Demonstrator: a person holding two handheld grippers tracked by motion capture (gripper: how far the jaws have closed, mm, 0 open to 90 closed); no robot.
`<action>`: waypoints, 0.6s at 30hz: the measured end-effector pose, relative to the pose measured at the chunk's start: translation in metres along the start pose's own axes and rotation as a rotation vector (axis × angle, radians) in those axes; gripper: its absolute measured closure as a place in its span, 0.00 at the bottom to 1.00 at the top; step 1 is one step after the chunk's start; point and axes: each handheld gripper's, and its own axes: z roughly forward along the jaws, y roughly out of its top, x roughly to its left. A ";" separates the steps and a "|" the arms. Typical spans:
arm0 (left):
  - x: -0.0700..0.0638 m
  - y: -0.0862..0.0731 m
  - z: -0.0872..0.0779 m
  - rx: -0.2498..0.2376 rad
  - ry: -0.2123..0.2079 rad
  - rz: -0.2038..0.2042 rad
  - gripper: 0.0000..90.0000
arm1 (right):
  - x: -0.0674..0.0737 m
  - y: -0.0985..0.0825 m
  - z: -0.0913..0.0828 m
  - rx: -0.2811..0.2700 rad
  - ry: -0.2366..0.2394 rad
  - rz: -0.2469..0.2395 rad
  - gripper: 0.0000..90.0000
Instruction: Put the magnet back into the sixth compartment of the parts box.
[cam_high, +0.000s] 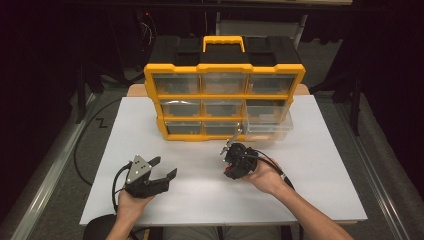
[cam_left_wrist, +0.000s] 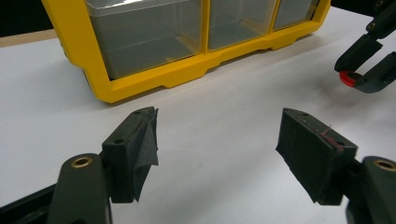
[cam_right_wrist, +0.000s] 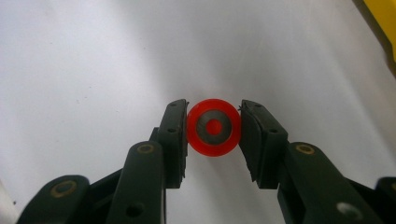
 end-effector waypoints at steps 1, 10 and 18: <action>0.000 0.000 0.000 0.000 0.000 0.000 0.32 | 0.000 0.000 -0.001 -0.005 0.003 0.000 0.72; 0.000 0.000 0.000 0.000 -0.002 0.000 0.32 | 0.000 -0.002 -0.013 -0.030 0.023 0.000 0.72; 0.000 0.000 0.000 0.002 0.003 -0.001 0.32 | 0.003 -0.002 -0.029 -0.064 0.030 0.000 0.72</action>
